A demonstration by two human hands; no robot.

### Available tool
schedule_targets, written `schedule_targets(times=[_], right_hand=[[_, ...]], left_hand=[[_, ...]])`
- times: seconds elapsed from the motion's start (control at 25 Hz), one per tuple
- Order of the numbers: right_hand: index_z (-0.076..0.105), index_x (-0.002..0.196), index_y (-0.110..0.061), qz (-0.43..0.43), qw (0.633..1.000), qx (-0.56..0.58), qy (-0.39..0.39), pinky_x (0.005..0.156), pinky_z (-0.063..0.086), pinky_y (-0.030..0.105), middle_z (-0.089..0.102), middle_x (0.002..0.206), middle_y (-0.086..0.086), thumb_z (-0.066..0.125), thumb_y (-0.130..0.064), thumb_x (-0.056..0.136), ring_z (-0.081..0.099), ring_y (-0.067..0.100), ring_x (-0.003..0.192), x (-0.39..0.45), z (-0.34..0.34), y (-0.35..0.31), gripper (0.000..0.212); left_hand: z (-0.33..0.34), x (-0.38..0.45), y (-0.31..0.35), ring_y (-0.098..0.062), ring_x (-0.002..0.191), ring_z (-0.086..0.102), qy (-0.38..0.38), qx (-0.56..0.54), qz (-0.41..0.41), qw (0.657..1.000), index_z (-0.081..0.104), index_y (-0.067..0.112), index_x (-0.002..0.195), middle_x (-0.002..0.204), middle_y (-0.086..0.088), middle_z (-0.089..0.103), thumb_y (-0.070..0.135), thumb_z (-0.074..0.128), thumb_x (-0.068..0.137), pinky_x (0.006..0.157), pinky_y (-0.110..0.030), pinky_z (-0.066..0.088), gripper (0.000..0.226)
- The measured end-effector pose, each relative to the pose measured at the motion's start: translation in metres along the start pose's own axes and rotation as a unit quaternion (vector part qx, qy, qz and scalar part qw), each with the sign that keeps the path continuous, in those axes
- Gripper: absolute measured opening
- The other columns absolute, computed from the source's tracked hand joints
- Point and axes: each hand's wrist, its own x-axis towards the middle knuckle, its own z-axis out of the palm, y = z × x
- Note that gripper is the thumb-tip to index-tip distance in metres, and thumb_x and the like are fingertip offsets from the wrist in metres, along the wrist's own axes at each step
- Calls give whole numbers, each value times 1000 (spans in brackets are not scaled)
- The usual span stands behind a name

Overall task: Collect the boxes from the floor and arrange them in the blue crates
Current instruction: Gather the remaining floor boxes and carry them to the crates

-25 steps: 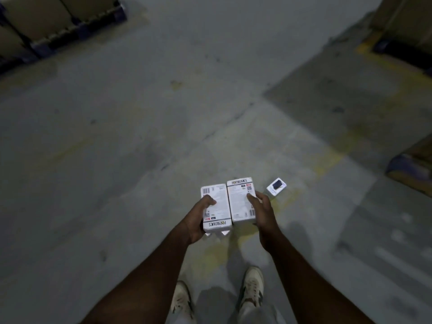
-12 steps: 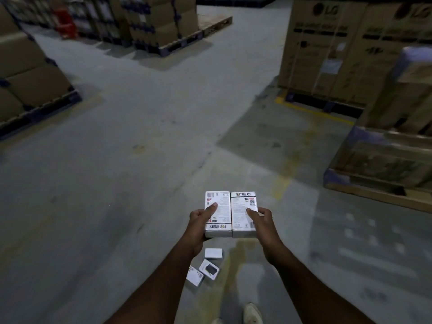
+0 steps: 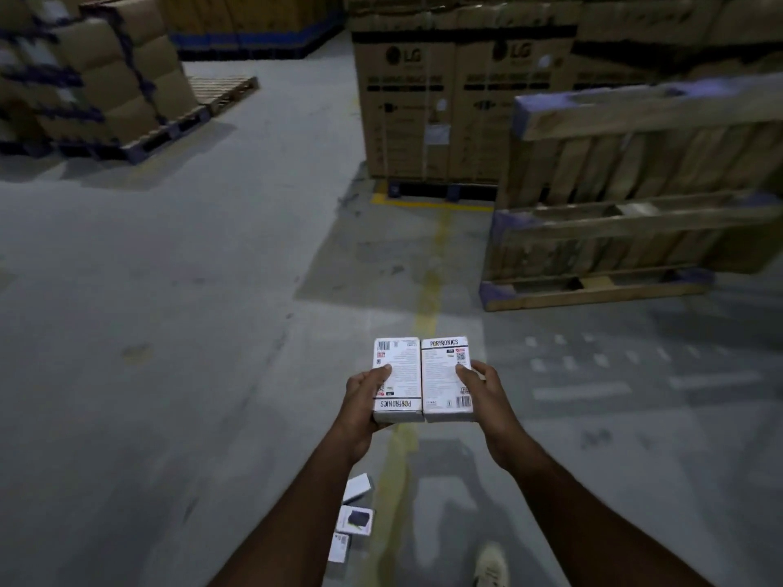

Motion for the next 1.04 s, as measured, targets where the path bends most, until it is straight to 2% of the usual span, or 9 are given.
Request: schedule_targets(times=[0.12, 0.28, 0.44, 0.56, 0.68, 0.76, 0.96, 1.04], right_hand=[[47, 130, -23, -6, 998, 42, 48, 98, 51, 49, 66, 116, 7, 59, -38, 95, 68, 21, 101, -14, -34, 2, 40], [49, 126, -22, -12, 988, 95, 120, 98, 51, 50, 68, 117, 7, 57, -39, 96, 68, 24, 103, -31, -91, 1, 35], [50, 125, -19, -31, 974, 148, 169, 88, 55, 43, 68, 116, 5, 56, -37, 97, 69, 24, 101, -48, -159, -3, 33], [49, 128, -19, -44, 965, 161, 201, 93, 55, 45, 68, 118, 5, 57, -39, 96, 69, 22, 102, -61, -225, -3, 38], [50, 127, -20, -57, 954, 170, 242, 97, 52, 47, 67, 121, 4, 59, -42, 95, 69, 21, 104, -74, -298, -4, 40], [50, 127, -19, -65, 946, 176, 265, 96, 53, 45, 68, 120, 4, 59, -42, 94, 69, 20, 103, -83, -346, -8, 41], [49, 127, -20, -98, 919, 191, 332, 89, 56, 40, 69, 113, 2, 59, -37, 96, 71, 17, 96, -112, -453, -15, 37], [50, 126, -19, -107, 905, 197, 361, 91, 56, 41, 68, 114, 4, 59, -37, 96, 70, 17, 97, -124, -489, -15, 36]], left_hand=[[36, -2, -6, -29, 89, 70, -52, 25, -8, 998, 50, 11, 135, 119, -19, 71, 54, 76, 61, 63, -34, 57, 89], [96, -5, -16, -26, 89, 71, -117, 80, -16, 990, 50, 9, 135, 120, -18, 71, 52, 76, 63, 60, -29, 56, 88], [169, -5, -29, -28, 93, 72, -176, 130, -7, 976, 51, 5, 135, 117, -18, 72, 54, 80, 68, 67, -32, 58, 88], [240, -16, -43, -26, 92, 74, -219, 164, -5, 962, 55, 2, 130, 111, -17, 75, 52, 79, 76, 71, -35, 59, 77], [319, -34, -57, -28, 92, 74, -270, 193, -10, 943, 64, -1, 122, 106, -17, 76, 45, 72, 87, 82, -39, 58, 58], [368, -44, -67, -30, 93, 74, -294, 197, -12, 935, 66, -1, 121, 106, -17, 76, 43, 69, 88, 81, -38, 58, 54], [487, -69, -103, -36, 103, 72, -348, 213, -6, 913, 64, 2, 123, 107, -17, 76, 51, 75, 76, 95, -52, 55, 68], [530, -75, -118, -37, 103, 72, -367, 221, -6, 904, 58, 1, 127, 107, -17, 76, 52, 78, 77, 92, -52, 58, 74]])
